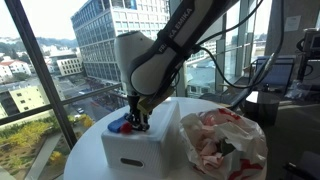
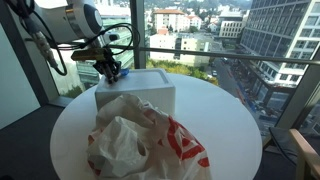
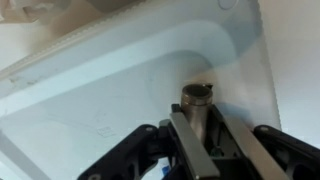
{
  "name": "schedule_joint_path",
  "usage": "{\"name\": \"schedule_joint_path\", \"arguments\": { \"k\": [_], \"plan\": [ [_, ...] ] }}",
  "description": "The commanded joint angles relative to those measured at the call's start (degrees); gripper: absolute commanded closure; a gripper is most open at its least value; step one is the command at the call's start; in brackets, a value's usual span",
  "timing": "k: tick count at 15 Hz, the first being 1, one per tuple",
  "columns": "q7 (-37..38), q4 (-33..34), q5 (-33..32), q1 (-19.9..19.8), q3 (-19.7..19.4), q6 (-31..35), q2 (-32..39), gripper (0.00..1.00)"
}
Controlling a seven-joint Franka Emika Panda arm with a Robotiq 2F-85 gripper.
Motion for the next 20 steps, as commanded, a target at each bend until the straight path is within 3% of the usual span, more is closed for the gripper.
{"name": "schedule_joint_path", "arguments": {
  "k": [1,4,7,12,16,20],
  "plan": [
    [4.4,-6.3,-2.0,0.4,-1.8,-4.4,-8.0,0.88],
    [11.0,-12.7,-3.4,-0.5,-2.1,-11.7,-15.5,0.88],
    [14.8,-18.2,-1.5,-3.2,0.1,-17.8,-22.3,0.88],
    [17.0,-23.8,1.6,-7.6,2.7,-23.4,-27.3,0.88],
    [18.0,-27.2,1.1,-10.9,2.7,-18.7,-24.7,0.88],
    [25.4,-30.3,-8.6,-14.2,1.5,-6.4,-21.9,0.88]
  ]
}}
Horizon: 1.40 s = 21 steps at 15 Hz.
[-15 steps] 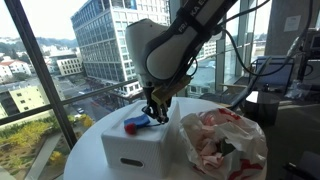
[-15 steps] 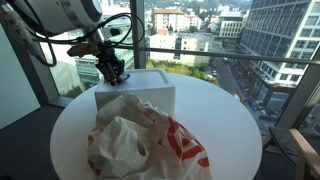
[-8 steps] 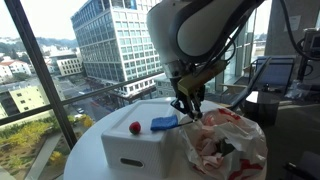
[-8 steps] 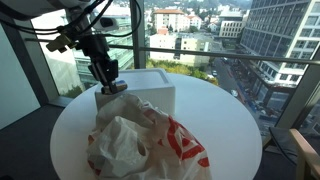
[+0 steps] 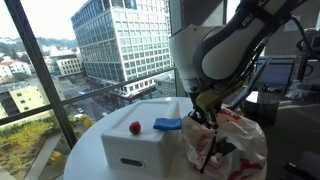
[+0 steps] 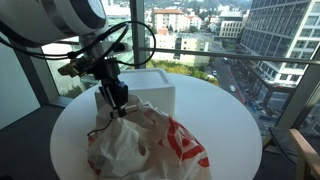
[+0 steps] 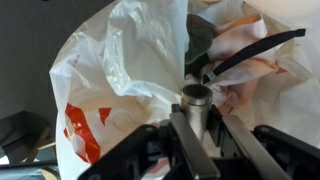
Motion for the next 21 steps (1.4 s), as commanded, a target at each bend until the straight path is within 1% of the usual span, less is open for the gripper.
{"name": "schedule_joint_path", "arguments": {
  "k": [1,2,3,4,6,7,9,10,12,14,16,18,20,21],
  "plan": [
    [7.5,-2.0,-8.0,-2.5,-0.4,9.9,1.4,0.87],
    [9.7,-2.0,-9.5,-2.9,-0.7,11.5,1.5,0.46],
    [10.7,-1.9,-9.9,-3.0,-0.9,11.8,1.3,0.45],
    [11.0,-1.9,-9.5,-3.2,-1.0,12.1,1.0,0.39],
    [10.1,-1.7,-7.9,-2.9,-0.6,11.0,-1.0,0.25],
    [10.0,-1.5,-7.4,-2.9,-0.4,10.7,-1.9,0.16],
    [10.6,-0.5,-8.0,-2.5,0.7,10.8,-3.9,0.01],
    [10.8,0.3,-8.6,-2.3,1.4,11.6,-4.4,0.00],
    [9.4,2.6,-7.5,-1.9,3.0,13.0,-3.7,0.00],
    [7.7,5.0,-6.6,-1.6,4.1,15.2,-0.9,0.00],
    [3.1,5.5,-3.7,-0.9,4.5,20.7,1.6,0.00],
    [-4.2,5.4,0.4,-0.2,4.7,24.7,3.7,0.00],
    [-12.3,4.6,4.6,0.5,5.0,27.4,4.6,0.00],
    [-16.3,4.5,5.6,0.8,5.1,27.6,4.8,0.00]
  ]
}}
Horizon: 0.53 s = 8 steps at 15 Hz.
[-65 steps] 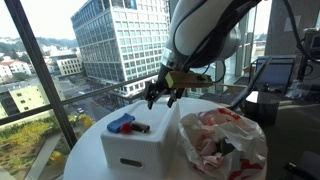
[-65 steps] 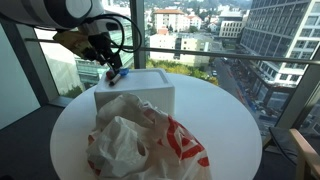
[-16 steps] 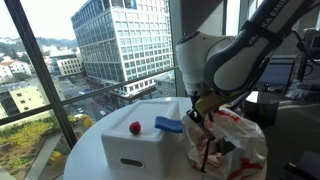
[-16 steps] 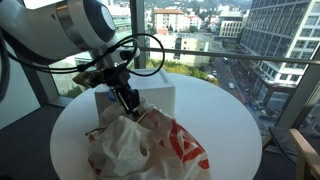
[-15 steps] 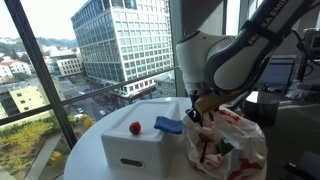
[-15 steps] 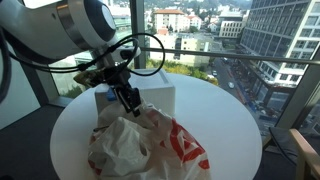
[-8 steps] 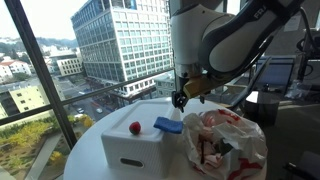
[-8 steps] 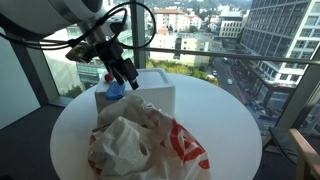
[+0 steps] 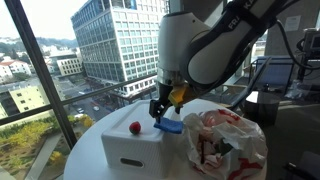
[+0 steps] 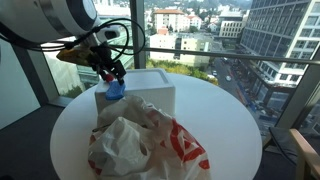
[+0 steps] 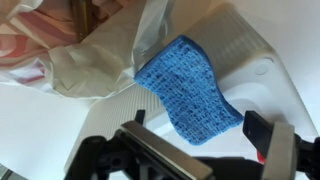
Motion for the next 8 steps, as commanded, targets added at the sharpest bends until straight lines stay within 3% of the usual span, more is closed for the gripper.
{"name": "schedule_joint_path", "arguments": {
  "k": [1,4,8],
  "plan": [
    [-15.2,0.3,6.7,0.9,0.7,1.5,0.8,0.00],
    [-24.4,0.0,8.1,1.3,0.3,-2.3,-0.9,0.00],
    [-29.3,1.3,6.1,1.1,-0.3,-5.8,0.6,0.00]
  ]
}}
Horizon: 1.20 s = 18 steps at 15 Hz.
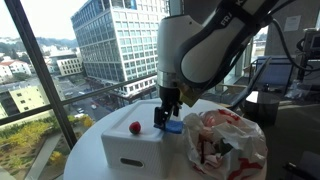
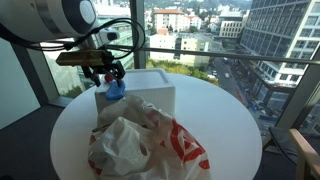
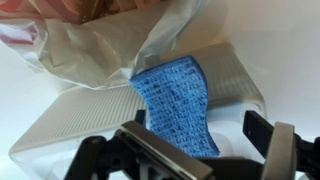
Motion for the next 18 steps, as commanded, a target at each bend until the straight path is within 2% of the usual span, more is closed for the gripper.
{"name": "schedule_joint_path", "arguments": {
  "k": [1,3,8,11,12,13,14,17,18],
  "plan": [
    [-5.4,1.6,-0.1,0.1,-0.4,-3.5,0.6,0.00],
    [-6.8,2.5,-1.4,0.0,-0.8,-4.3,2.2,0.00],
    [-6.1,5.2,-9.9,0.4,-2.4,-5.8,5.7,0.00],
    [-5.9,6.4,-11.5,0.7,-3.1,-6.0,7.9,0.00],
    [-6.0,6.7,-11.9,0.8,-3.3,-5.7,8.4,0.25],
    [-5.6,7.0,-12.3,1.0,-3.5,-5.7,8.8,0.26],
    [-5.3,7.3,-12.6,1.2,-3.6,-5.9,9.0,0.32],
    [-4.5,7.7,-12.9,1.7,-3.7,-6.0,8.8,0.58],
    [-4.9,7.6,-12.4,1.8,-3.5,-6.2,8.4,0.64]
  ]
}}
